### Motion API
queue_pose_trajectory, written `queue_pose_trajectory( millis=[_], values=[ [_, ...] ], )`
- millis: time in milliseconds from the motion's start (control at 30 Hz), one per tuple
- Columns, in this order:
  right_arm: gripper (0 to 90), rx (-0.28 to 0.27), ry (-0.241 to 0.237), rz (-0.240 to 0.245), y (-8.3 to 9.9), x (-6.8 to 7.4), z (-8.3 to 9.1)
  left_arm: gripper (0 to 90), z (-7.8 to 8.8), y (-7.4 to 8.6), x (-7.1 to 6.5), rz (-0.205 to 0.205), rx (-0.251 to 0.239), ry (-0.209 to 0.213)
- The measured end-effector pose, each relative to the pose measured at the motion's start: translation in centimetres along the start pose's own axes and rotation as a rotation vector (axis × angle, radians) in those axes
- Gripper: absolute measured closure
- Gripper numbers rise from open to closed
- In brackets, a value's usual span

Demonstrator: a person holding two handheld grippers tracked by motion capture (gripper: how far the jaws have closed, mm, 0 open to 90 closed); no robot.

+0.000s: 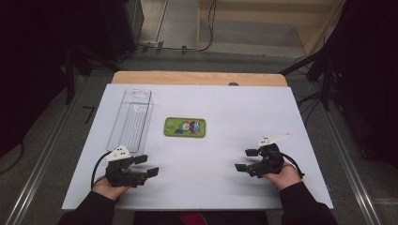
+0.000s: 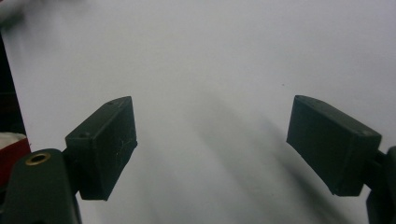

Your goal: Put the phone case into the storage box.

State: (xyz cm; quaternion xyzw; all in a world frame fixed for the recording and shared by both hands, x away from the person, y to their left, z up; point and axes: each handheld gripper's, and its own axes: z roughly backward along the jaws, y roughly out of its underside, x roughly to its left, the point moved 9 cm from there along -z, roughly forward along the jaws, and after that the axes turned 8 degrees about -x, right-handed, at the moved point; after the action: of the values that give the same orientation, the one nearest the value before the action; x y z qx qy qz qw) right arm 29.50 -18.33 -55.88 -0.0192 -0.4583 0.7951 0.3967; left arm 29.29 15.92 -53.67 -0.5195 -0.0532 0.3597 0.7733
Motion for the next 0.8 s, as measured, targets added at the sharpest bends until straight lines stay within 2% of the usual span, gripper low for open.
queue_pose_trajectory(
  millis=[167, 367, 633, 800],
  values=[
    [14.2, 0.030, -0.007, 0.033, -0.6, 0.2, -0.1, 25.1, 0.0, 0.0, 0.1, 0.001, 0.003, -0.002],
    [14.2, 0.055, -0.010, 0.040, -1.6, 0.7, -0.3, 25.1, 0.0, 0.0, 0.1, 0.005, 0.000, -0.005],
    [14.2, 0.066, -0.014, 0.038, -2.6, 1.1, -0.6, 25.1, 0.0, 0.0, 0.1, 0.006, 0.001, -0.003],
    [14.3, 0.056, -0.008, 0.048, -3.7, 1.3, -0.8, 25.1, 0.0, 0.0, 0.1, 0.005, 0.002, -0.005]
  ],
)
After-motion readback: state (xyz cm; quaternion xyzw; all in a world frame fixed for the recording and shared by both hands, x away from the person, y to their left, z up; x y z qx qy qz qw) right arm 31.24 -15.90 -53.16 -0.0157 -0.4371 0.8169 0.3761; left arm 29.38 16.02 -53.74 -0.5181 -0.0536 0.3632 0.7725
